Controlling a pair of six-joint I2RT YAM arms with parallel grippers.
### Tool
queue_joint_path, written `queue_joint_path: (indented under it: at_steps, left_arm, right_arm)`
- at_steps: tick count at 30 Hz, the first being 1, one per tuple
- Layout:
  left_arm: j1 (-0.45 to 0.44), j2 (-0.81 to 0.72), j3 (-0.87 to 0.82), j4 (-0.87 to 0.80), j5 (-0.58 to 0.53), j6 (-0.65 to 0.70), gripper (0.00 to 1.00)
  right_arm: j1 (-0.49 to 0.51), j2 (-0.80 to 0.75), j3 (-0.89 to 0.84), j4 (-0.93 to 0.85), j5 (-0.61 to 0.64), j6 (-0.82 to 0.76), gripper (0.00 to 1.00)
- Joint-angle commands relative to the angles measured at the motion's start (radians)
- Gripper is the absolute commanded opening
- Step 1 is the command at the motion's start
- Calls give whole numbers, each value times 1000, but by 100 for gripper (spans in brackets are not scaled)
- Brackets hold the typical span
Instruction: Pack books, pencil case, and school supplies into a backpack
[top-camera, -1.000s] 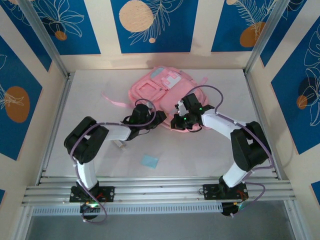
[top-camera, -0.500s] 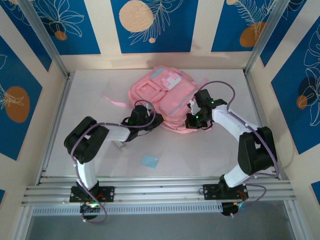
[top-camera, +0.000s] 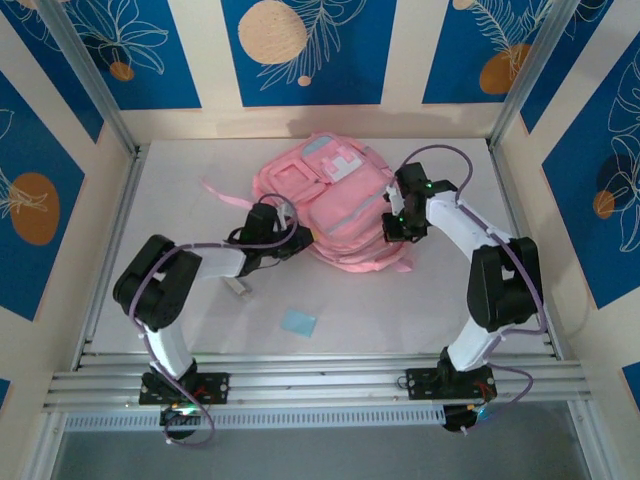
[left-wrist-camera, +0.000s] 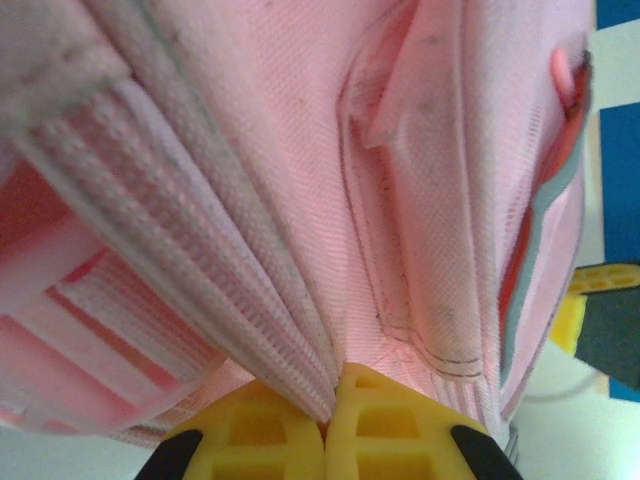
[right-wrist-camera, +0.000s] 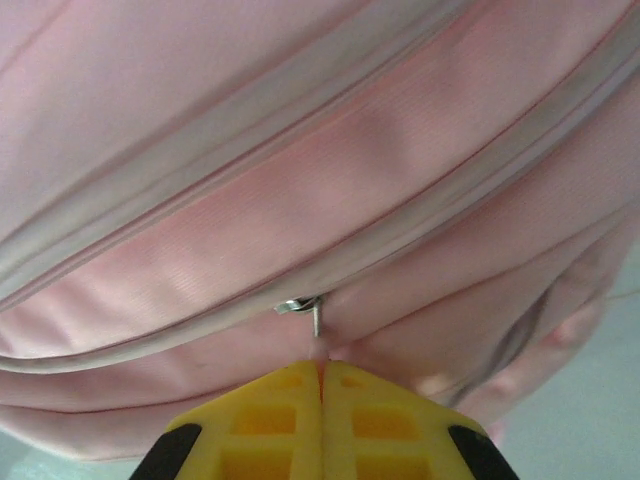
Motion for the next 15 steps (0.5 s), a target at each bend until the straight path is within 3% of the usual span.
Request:
queue_joint_path:
  at_steps: [1,3,8,15]
  left_arm:
    - [80,-26,37,-237,52,179,0]
    - [122,-25,67,-304,33,238,0]
    - [225,8,133,-280,26,235,0]
    - [274,78,286,-303,-25,218,0]
  right_arm:
    - [3,28,18,-25,40,-28,0]
    - [25,29,0,-12,-5,-24,0]
    - [95,60,-38,27,-111,-3,0]
    - [235,122,-62,116,-228,81,0]
